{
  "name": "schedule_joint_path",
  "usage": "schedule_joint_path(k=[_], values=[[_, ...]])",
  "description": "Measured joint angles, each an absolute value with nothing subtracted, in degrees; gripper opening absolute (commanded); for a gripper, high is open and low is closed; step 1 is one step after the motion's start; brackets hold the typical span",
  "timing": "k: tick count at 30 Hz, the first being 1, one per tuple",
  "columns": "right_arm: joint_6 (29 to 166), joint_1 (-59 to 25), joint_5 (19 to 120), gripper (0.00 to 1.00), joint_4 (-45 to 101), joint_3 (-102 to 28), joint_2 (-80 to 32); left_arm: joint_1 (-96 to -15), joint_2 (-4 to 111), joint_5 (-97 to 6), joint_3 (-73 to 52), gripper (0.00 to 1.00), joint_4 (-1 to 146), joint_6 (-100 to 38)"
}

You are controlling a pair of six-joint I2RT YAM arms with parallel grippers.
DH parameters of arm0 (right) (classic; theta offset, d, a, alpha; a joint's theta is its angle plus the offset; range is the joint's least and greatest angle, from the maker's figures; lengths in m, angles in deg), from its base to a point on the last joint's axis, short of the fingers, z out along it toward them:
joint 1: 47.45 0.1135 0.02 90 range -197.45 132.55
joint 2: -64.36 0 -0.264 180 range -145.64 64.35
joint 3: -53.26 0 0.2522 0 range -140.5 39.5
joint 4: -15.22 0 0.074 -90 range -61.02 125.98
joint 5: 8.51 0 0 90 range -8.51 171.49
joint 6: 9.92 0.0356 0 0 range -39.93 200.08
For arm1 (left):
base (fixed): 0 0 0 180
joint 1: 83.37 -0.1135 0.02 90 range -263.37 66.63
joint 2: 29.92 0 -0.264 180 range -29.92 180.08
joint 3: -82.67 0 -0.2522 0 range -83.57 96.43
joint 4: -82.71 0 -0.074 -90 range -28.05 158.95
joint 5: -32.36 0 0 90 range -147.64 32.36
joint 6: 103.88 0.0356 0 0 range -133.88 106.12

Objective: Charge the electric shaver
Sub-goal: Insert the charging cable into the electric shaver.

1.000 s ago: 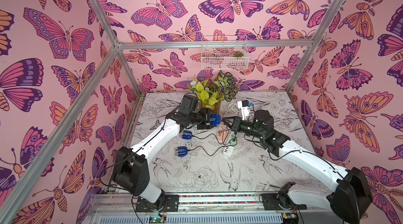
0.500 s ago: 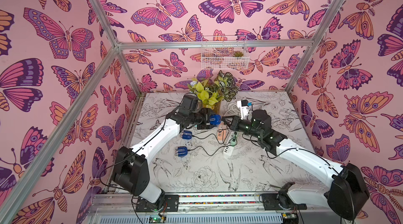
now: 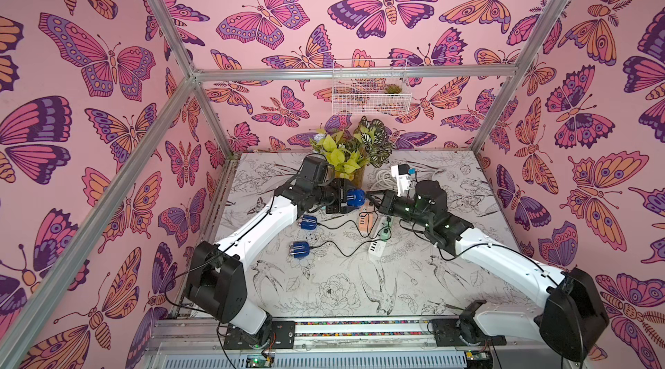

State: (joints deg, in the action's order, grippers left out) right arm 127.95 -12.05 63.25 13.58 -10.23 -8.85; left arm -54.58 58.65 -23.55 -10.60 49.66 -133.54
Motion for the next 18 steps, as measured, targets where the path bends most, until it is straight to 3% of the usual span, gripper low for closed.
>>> schedule_joint_path(k=[18], values=[[123.1,-9.0,70.2,0.0,15.1,-11.1,-9.1,-54.2,58.5,-26.3,-10.6,0.0,49.6,-133.6]])
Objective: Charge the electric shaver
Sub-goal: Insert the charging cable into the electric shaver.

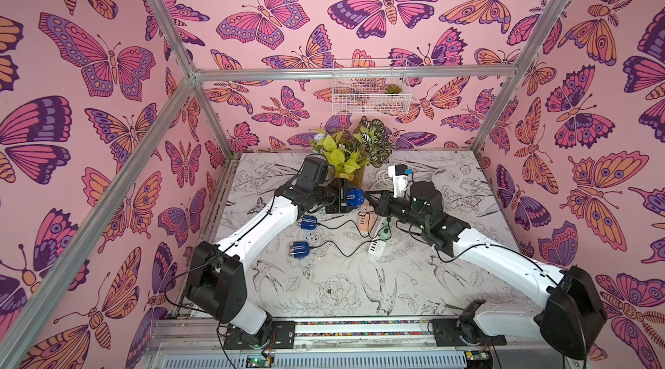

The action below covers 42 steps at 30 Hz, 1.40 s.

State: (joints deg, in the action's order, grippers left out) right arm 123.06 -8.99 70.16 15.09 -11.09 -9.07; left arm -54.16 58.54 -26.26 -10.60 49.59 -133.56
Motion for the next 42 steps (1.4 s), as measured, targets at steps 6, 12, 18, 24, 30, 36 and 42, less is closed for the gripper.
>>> schedule_joint_path(k=[6,12,18,24,30,36,42], values=[[123.1,-8.7,70.6,0.0,15.0,-11.1,-9.1,-54.1,58.5,-26.8,-10.6,0.0,49.6,-133.6],[123.1,-8.1,71.1,0.0,14.3,-11.1,-10.0,-54.1,58.5,-27.6,-10.6,0.0,49.1,-133.5],[122.9,-7.5,71.2,0.0,13.6,-11.4,-11.8,-54.2,58.5,-29.4,-10.6,0.0,47.4,-133.5],[124.4,-7.6,71.0,0.0,8.0,-11.1,-15.0,-54.6,59.2,-31.5,-9.7,0.0,47.4,-133.6],[128.7,-9.6,66.9,0.0,-3.1,-10.3,-20.8,-55.8,60.6,-34.2,-8.3,0.0,47.1,-133.5],[129.3,-10.3,64.9,0.0,-4.1,-10.3,-21.2,-55.8,60.6,-34.3,-8.1,0.0,47.2,-133.5],[128.9,-10.2,64.1,0.06,0.6,-10.3,-17.8,-55.5,58.7,-33.0,-9.1,0.0,46.6,-133.5]])
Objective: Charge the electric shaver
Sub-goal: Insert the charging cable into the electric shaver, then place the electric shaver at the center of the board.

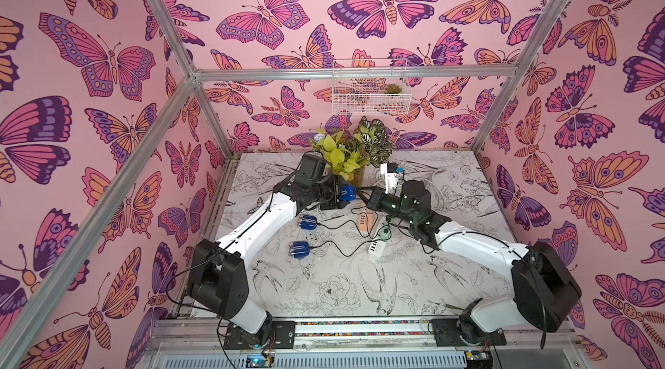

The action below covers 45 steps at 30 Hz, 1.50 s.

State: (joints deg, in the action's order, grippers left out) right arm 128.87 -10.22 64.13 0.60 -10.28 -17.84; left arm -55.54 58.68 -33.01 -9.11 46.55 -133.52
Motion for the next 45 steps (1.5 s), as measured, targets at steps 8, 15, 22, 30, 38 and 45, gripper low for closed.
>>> schedule_joint_path(k=[8,15,22,30,38,45], values=[[128.3,-7.9,62.9,0.63,14.0,-10.1,-6.8,-54.1,54.5,-31.9,-10.8,0.0,49.0,-133.6],[131.3,-12.9,65.5,0.74,23.5,-10.0,3.3,-54.1,53.7,-34.2,-14.6,0.0,47.5,-133.6],[131.0,-19.3,65.7,0.74,33.2,-12.7,5.8,-54.4,45.7,-38.0,-20.7,0.0,37.7,-133.7],[127.5,-19.3,62.7,0.73,40.9,-15.2,2.0,-53.0,39.1,-40.8,-34.9,0.0,27.8,-133.6],[126.6,-19.3,53.2,0.71,42.9,-15.0,0.3,-51.0,45.5,-44.5,-39.6,0.0,25.3,-132.7],[126.3,-19.3,44.7,0.7,43.9,-14.6,-0.5,-49.7,52.2,-46.7,-40.0,0.03,25.7,-132.9]])
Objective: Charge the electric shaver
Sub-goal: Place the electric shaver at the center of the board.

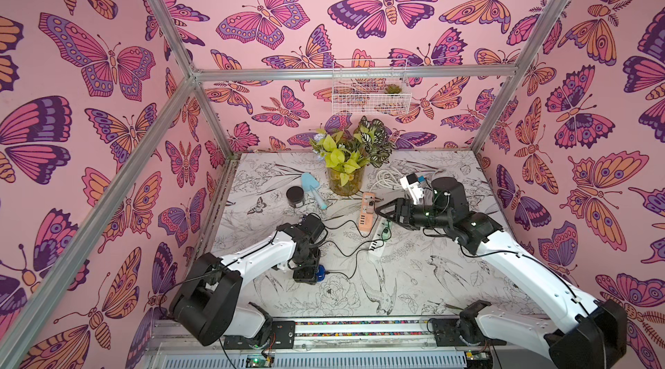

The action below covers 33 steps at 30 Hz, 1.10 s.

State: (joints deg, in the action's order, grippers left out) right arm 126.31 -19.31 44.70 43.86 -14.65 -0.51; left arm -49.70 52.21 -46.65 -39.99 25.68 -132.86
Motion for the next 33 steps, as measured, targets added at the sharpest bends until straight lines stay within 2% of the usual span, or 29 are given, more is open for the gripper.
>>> schedule_joint_path(k=[6,9,13,24,29,30,32,33], values=[[126.2,-19.3,42.3,0.69,44.8,-14.6,-0.5,-49.5,54.9,-47.2,-40.5,0.39,26.9,-133.0],[126.2,-19.3,41.6,0.69,45.0,-14.4,-0.5,-49.5,55.1,-47.1,-40.4,0.5,27.1,-133.1],[126.2,-19.3,40.1,0.69,45.0,-14.0,-0.5,-49.4,55.2,-46.7,-40.5,0.72,27.8,-133.2],[125.7,-19.3,35.2,0.7,45.6,-12.9,0.5,-49.2,52.5,-45.5,-42.2,0.87,29.2,-133.5],[124.1,-19.3,33.2,0.71,46.3,-12.5,2.4,-49.2,45.3,-47.3,-41.2,0.92,24.1,-132.8],[123.4,-19.3,32.9,0.74,46.8,-12.5,2.6,-49.2,43.6,-47.9,-40.6,0.92,22.9,-132.3],[121.7,-19.3,32.9,0.99,49.4,-12.9,2.9,-49.3,39.9,-49.6,-38.7,0.96,19.7,-130.2],[120.7,-19.3,33.0,0.99,50.4,-13.1,2.9,-49.5,38.6,-50.3,-37.6,0.97,18.2,-128.9]])
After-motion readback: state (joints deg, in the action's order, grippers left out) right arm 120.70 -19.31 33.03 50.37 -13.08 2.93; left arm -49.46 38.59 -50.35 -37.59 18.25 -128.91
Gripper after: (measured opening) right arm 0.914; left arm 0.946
